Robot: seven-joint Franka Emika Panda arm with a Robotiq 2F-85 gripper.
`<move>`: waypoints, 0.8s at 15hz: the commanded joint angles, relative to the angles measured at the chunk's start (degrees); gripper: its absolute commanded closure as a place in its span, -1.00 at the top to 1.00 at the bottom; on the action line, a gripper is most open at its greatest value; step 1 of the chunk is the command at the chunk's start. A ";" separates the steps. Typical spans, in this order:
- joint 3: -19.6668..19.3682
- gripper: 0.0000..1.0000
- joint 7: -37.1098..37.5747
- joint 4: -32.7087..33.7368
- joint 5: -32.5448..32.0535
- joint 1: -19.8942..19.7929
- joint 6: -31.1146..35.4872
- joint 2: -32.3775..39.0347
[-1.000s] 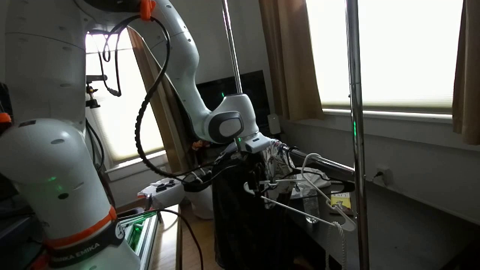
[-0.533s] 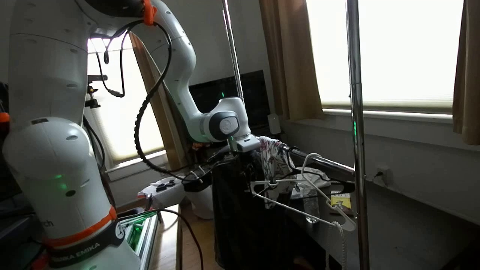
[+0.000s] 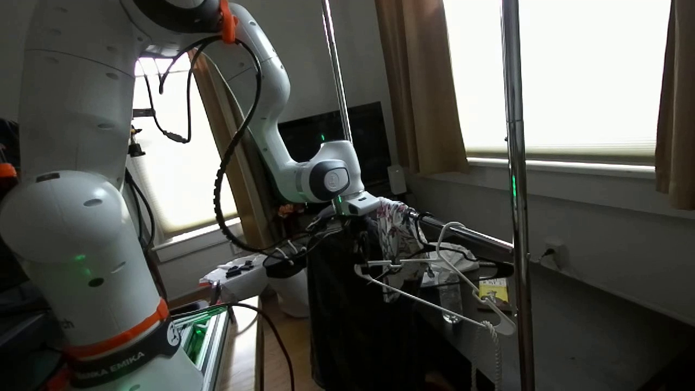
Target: Move the white hanger to the upper rail
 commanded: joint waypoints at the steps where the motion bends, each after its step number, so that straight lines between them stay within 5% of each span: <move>1: 1.64 -1.00 -3.42 1.96 0.82 -1.98 0.12 2.04; 5: 0.41 -0.96 -2.78 0.66 0.65 -2.27 1.12 0.68; 10: 1.25 -0.96 -5.54 -8.87 3.74 -6.11 13.03 -6.51; 12: 1.35 -0.96 -9.16 -12.56 4.17 -6.97 12.53 -9.10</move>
